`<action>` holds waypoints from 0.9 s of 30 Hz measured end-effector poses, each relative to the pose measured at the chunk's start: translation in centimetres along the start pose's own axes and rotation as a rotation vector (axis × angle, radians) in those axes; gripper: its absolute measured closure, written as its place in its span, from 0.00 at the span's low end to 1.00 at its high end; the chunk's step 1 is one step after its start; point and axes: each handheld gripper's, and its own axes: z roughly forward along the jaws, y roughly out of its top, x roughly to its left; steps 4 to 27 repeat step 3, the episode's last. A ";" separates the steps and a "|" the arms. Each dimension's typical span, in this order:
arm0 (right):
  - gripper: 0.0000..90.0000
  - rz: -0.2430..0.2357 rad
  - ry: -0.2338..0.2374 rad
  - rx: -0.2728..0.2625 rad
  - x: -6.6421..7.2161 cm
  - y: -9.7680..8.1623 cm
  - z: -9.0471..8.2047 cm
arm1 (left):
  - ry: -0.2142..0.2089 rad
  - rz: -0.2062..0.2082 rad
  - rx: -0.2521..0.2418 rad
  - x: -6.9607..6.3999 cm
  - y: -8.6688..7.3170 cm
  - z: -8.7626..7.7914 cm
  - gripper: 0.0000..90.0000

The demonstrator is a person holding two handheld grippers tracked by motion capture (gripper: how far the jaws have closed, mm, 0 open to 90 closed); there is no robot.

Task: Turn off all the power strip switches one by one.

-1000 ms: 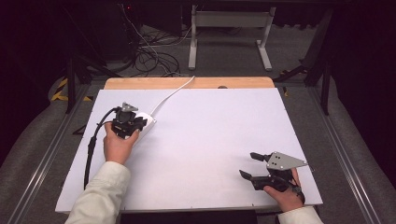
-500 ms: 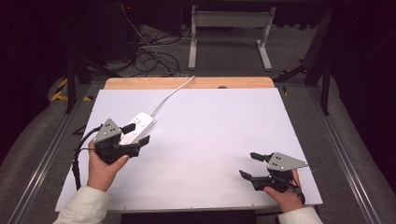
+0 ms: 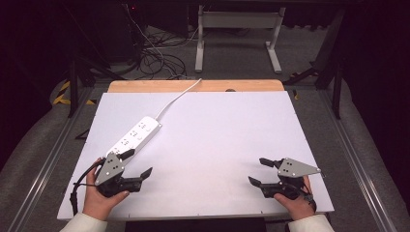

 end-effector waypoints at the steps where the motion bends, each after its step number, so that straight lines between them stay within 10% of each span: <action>1: 0.29 0.000 0.000 0.000 0.0 0.0 0.0 | -0.001 0.000 -0.006 0.0 -0.1 -0.2 0.19; 27: 0.29 -0.001 -0.001 0.001 0.0 0.0 0.0 | -0.011 -0.031 -0.022 0.0 -0.4 -0.5 0.18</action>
